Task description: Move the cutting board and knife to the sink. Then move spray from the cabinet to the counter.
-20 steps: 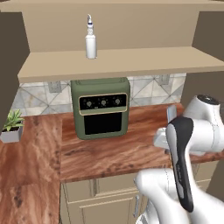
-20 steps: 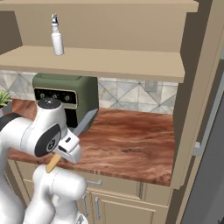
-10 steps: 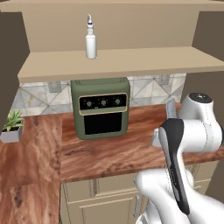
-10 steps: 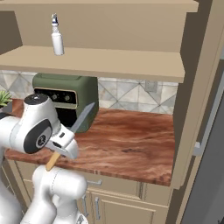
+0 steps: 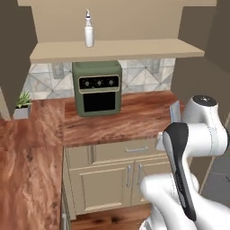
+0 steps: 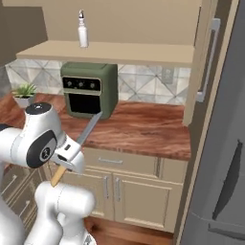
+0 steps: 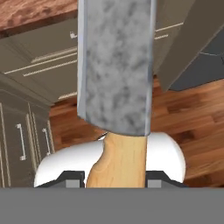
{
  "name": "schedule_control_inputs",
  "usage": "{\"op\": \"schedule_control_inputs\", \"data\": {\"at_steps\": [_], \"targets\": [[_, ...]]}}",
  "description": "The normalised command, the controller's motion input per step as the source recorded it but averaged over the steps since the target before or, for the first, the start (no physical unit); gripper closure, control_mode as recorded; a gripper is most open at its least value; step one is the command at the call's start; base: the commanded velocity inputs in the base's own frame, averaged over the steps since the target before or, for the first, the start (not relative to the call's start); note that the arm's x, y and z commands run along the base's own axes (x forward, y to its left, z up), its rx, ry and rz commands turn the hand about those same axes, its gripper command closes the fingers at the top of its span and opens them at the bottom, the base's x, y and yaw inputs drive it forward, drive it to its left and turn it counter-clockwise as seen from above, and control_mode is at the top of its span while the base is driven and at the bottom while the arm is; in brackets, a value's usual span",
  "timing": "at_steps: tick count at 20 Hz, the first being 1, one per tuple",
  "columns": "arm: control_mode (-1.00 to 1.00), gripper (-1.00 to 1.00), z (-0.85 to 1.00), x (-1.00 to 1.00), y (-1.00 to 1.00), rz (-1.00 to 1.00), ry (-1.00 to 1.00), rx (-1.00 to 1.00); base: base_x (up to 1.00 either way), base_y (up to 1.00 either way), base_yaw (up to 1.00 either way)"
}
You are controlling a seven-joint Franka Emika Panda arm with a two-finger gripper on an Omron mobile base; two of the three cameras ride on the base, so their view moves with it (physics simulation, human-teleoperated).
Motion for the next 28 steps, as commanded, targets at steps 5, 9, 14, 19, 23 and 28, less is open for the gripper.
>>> {"op": "schedule_control_inputs", "data": {"at_steps": [5, 9, 14, 19, 23, 28], "targets": [[1.0, 1.0, 0.0, 0.0, 0.0, 0.0, 0.0, 0.0, -1.0, -0.66, 0.0], [1.0, 1.0, 0.0, 0.0, 0.0, 0.0, 0.0, 0.0, -1.0, -0.77, 0.0], [1.0, 1.0, 0.0, 0.0, 0.0, 0.0, 0.0, 0.0, -1.0, -0.8, -0.08], [1.0, 1.0, 0.0, 0.0, 0.0, 0.0, 0.0, 0.0, -0.81, -0.86, -0.33], [1.0, 1.0, 0.0, 0.0, 0.0, 0.0, 0.0, 0.0, -0.6, -0.66, -0.6], [1.0, 1.0, 0.0, 0.0, 0.0, 0.0, 0.0, 0.0, -0.55, -0.53, -0.65]]}}
